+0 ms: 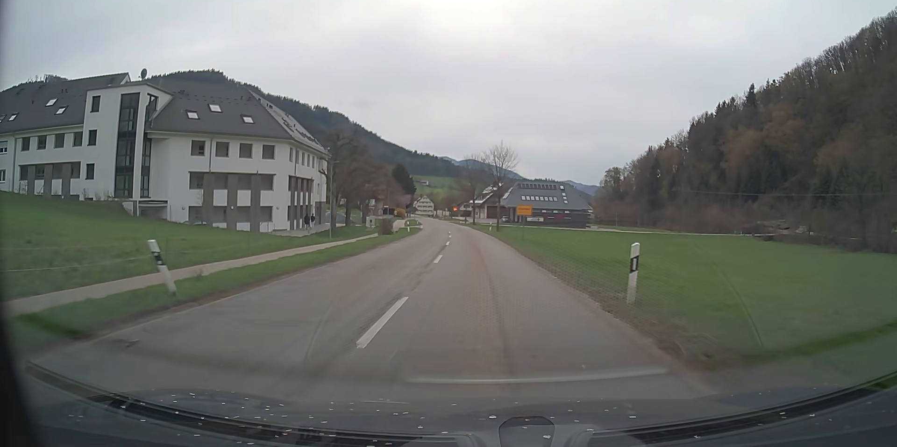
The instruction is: Follow the waypoints while adhering to traffic rules and regulations
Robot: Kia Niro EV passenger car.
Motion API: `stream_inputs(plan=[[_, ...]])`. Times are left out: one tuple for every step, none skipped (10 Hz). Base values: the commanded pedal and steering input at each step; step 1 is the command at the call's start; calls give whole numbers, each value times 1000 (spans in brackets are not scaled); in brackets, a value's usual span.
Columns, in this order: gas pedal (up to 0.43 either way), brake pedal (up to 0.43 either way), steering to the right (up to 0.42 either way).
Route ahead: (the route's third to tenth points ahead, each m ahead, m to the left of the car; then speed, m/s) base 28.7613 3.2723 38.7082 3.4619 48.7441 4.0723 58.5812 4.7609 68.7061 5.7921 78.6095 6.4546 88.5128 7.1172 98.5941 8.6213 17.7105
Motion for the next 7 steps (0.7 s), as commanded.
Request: stream_inputs(plan=[[0,0,-5],[0,0,-5],[0,0,-5],[0,0,-5],[0,0,-6],[0,0,-7],[0,0,-6]])
